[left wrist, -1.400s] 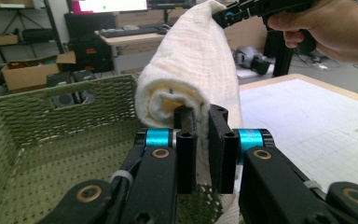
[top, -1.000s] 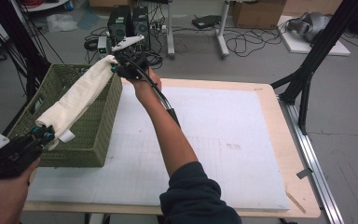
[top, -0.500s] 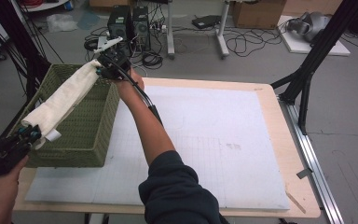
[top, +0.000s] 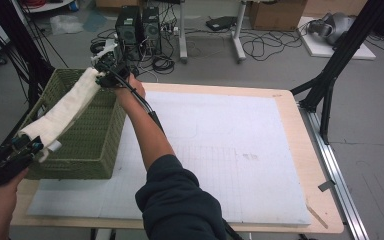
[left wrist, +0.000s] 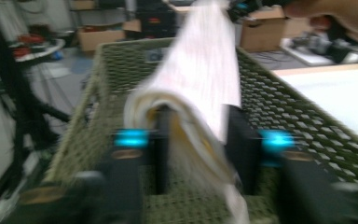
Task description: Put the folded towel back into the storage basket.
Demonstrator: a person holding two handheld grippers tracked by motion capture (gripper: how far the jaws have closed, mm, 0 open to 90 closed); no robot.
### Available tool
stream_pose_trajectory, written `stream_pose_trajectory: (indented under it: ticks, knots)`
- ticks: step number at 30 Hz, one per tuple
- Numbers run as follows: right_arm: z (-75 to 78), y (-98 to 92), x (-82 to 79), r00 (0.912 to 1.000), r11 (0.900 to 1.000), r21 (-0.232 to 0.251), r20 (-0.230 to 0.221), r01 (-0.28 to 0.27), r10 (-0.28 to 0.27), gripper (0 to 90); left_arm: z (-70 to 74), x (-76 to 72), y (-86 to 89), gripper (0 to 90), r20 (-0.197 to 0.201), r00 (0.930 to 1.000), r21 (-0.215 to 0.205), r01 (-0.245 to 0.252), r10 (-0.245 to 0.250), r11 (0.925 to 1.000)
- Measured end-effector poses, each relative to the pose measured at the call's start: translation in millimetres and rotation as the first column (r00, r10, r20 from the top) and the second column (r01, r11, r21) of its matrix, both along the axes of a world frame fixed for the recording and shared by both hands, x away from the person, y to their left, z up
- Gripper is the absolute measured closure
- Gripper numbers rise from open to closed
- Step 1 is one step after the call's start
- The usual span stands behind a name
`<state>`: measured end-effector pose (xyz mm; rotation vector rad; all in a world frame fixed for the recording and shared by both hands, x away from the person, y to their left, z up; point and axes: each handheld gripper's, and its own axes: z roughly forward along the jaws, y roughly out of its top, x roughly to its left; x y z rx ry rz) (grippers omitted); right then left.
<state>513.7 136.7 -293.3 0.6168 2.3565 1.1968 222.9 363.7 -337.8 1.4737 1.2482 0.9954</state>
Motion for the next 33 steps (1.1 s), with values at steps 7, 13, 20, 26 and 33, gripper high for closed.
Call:
stream_pose_trajectory:
  ticks: [7,13,20,26,33]
  knots:
    - [2.4,-30.7,5.5,0.9997,0.999,0.029,-0.012,0.020,-0.020,55.7,9.5,-8.3,1.8,46.9,0.037,0.9993,-0.010,-0.006,0.006,0.9999]
    - [7.6,-69.9,-0.1,0.9996,0.998,0.067,-0.023,0.018,-0.016,52.1,10.8,-5.9,-10.3,44.8,0.055,0.9969,-0.057,0.060,-0.057,0.9966]
    - [12.9,-121.9,-12.9,0.9988,0.989,0.151,-0.048,-0.005,0.012,38.2,8.7,7.3,-42.2,35.7,0.034,0.9731,-0.117,0.230,-0.228,0.9661]
    - [10.7,-161.1,-29.5,0.9982,0.986,0.168,-0.058,-0.009,0.018,30.4,11.1,22.3,-72.2,26.6,0.023,0.9442,-0.154,0.328,-0.328,0.9320]
    - [3.3,-213.8,-53.2,0.9986,0.984,0.179,-0.054,0.008,0.002,21.2,9.9,35.8,-111.7,25.1,0.016,0.9068,-0.134,0.419,-0.421,0.8979]
